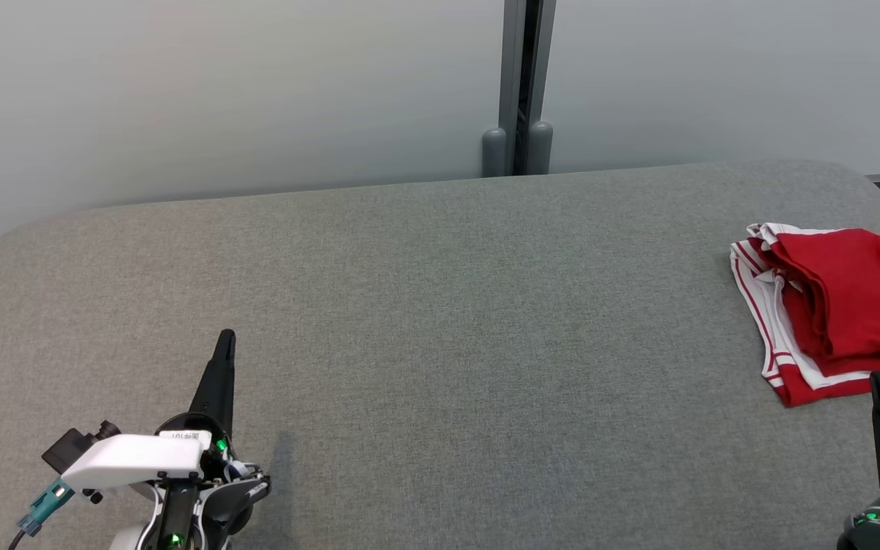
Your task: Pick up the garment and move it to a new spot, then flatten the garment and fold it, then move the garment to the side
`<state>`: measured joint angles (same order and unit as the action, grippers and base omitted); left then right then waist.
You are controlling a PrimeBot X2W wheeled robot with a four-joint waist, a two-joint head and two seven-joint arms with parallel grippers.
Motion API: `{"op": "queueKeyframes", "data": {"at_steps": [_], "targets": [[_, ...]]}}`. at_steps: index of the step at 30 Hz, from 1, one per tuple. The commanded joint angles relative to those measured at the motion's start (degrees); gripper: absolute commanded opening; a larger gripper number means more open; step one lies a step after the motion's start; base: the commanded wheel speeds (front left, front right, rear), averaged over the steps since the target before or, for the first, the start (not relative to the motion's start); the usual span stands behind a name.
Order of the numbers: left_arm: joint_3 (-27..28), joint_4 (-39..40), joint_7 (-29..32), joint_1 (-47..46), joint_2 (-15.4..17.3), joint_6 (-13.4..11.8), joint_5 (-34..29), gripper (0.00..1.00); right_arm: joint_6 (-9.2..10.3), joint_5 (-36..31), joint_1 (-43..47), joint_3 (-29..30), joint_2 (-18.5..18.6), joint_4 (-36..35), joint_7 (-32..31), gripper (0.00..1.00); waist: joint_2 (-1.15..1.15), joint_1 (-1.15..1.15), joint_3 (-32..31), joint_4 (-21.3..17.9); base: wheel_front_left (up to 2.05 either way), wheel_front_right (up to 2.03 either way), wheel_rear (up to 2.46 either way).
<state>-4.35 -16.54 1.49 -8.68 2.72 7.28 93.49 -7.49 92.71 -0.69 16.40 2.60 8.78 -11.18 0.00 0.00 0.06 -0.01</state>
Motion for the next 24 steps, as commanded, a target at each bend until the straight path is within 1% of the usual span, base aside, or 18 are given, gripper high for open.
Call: {"op": "queueKeyframes", "data": {"at_steps": [1,24], "targets": [[0.3,0.2,0.1,-0.8,0.3,0.4,0.5,0.0,0.0,0.2,0.3,0.2,0.5,-0.2,-0.4,0.0,0.0,0.0,0.0,0.0,0.0,0.0,0.0],[0.3,0.2,0.1,-0.8,0.3,0.4,0.5,0.0,0.0,0.2,0.3,0.2,0.5,-0.2,-0.4,0.0,0.0,0.0,0.0,0.0,0.0,0.0,0.0]]}}
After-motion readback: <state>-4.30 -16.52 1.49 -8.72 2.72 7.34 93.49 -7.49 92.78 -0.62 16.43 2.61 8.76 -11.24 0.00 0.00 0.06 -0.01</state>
